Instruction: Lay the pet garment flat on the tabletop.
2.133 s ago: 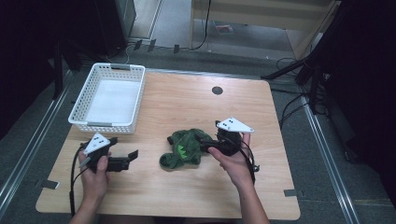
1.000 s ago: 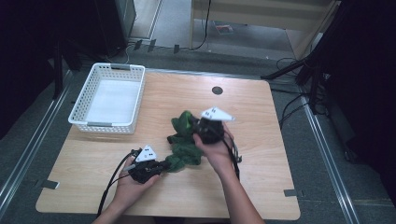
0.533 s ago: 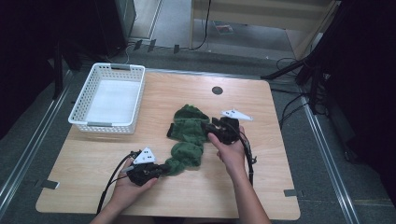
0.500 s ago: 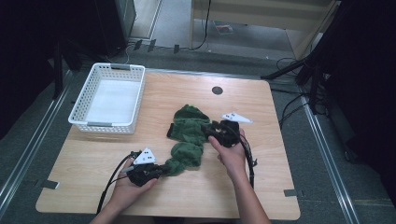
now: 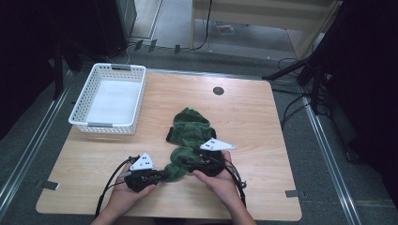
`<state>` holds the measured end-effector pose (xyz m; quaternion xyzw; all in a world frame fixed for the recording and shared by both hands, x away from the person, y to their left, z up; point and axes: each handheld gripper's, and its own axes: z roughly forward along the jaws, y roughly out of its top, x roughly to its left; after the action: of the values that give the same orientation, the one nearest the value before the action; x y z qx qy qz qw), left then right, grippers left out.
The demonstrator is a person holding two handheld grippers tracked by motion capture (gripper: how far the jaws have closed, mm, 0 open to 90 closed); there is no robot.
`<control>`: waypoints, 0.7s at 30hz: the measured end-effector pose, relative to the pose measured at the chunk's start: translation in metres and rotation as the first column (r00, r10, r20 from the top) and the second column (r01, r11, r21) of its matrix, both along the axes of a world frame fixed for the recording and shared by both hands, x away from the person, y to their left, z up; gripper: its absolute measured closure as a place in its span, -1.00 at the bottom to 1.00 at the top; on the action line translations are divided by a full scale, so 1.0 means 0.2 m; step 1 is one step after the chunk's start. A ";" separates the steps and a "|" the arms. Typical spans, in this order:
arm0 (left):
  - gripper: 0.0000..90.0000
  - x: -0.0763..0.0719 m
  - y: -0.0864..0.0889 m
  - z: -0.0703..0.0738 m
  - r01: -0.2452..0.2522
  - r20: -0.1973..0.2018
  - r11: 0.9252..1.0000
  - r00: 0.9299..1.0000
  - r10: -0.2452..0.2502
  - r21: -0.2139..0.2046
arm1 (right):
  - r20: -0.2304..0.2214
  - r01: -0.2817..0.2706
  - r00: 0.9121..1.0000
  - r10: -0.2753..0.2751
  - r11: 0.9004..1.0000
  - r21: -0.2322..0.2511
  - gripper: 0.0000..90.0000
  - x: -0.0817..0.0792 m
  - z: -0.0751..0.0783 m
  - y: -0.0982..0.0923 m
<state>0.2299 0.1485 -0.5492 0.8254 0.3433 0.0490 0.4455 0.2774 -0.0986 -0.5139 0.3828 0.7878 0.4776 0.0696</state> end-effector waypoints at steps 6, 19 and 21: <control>0.93 -0.01 0.02 0.02 -0.013 0.017 1.000 1.000 0.013 -0.005 | 0.055 0.055 0.997 -0.047 0.987 -0.148 0.82 -0.01 -0.07 0.07; 0.96 -0.05 0.13 0.11 0.163 0.038 0.982 0.986 -0.159 -0.098 | 0.050 0.141 0.988 -0.146 0.986 0.092 0.80 -0.29 0.07 -0.33; 0.83 -0.06 0.12 0.10 0.169 0.053 0.982 0.985 -0.165 -0.081 | 0.022 0.125 0.992 -0.128 0.988 0.091 0.38 -0.35 0.04 -0.38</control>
<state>0.2179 0.1733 -0.5290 0.8301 0.2640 0.0158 0.4908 0.2082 -0.1746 -0.5060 0.4280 0.7386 0.5124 0.0935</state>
